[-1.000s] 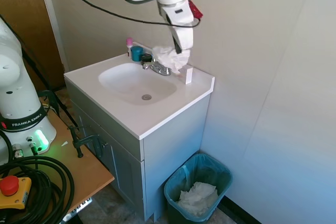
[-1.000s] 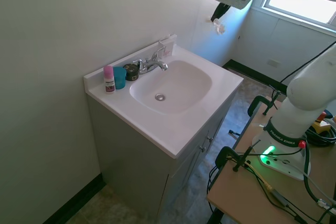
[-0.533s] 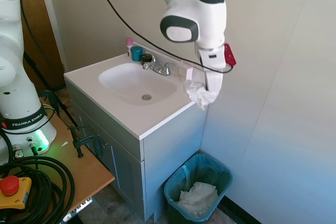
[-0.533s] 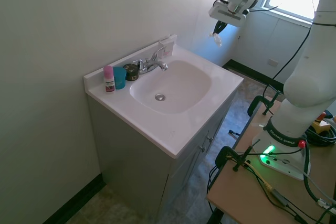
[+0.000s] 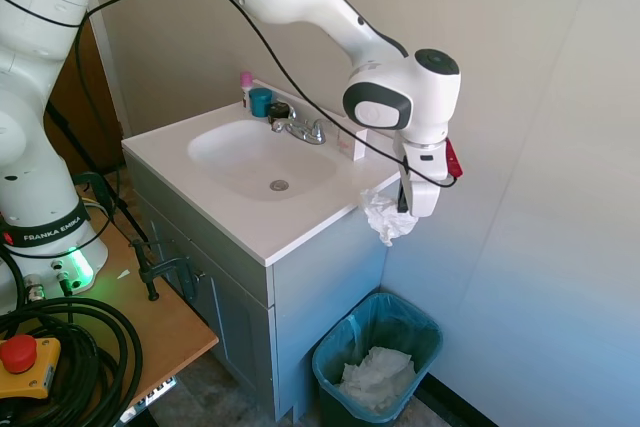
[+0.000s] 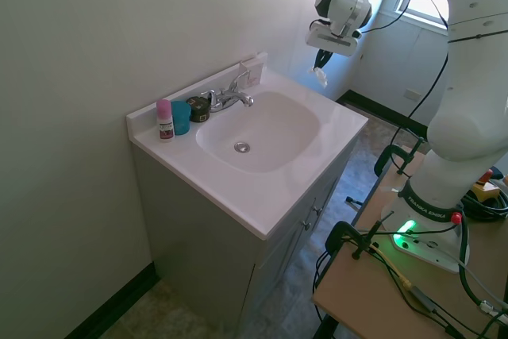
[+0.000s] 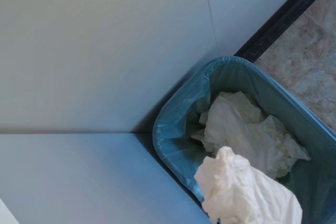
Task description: Throw the tissue in the trash bin
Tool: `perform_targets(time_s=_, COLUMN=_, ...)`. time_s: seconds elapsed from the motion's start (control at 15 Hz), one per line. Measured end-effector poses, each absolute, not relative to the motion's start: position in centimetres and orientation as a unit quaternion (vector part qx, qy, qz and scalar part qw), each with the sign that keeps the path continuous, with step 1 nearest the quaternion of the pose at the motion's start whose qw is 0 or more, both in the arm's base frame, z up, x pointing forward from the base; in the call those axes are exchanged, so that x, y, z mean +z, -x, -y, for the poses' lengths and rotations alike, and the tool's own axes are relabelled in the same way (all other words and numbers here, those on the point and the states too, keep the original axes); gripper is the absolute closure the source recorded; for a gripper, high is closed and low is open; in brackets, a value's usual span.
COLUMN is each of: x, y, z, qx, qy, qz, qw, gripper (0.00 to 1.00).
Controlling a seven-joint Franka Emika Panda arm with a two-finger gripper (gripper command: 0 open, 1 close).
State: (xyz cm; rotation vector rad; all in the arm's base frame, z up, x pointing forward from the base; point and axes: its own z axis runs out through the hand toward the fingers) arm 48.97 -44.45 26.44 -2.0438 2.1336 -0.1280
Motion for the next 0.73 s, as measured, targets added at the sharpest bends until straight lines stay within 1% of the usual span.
perform_targets(time_s=0.47, x=26.9, y=-49.5, z=43.9, qx=-0.045, qy=0.694, qz=-0.712, qw=0.093, gripper=0.0)
perform_targets(time_s=0.6, x=28.4, y=-49.4, z=44.0, qx=-0.054, qy=0.696, qz=-0.71, qw=0.093, gripper=0.0)
perform_targets(time_s=0.73, x=31.1, y=-48.4, z=43.7, qx=-0.067, qy=0.698, qz=-0.706, qw=0.095, gripper=0.0)
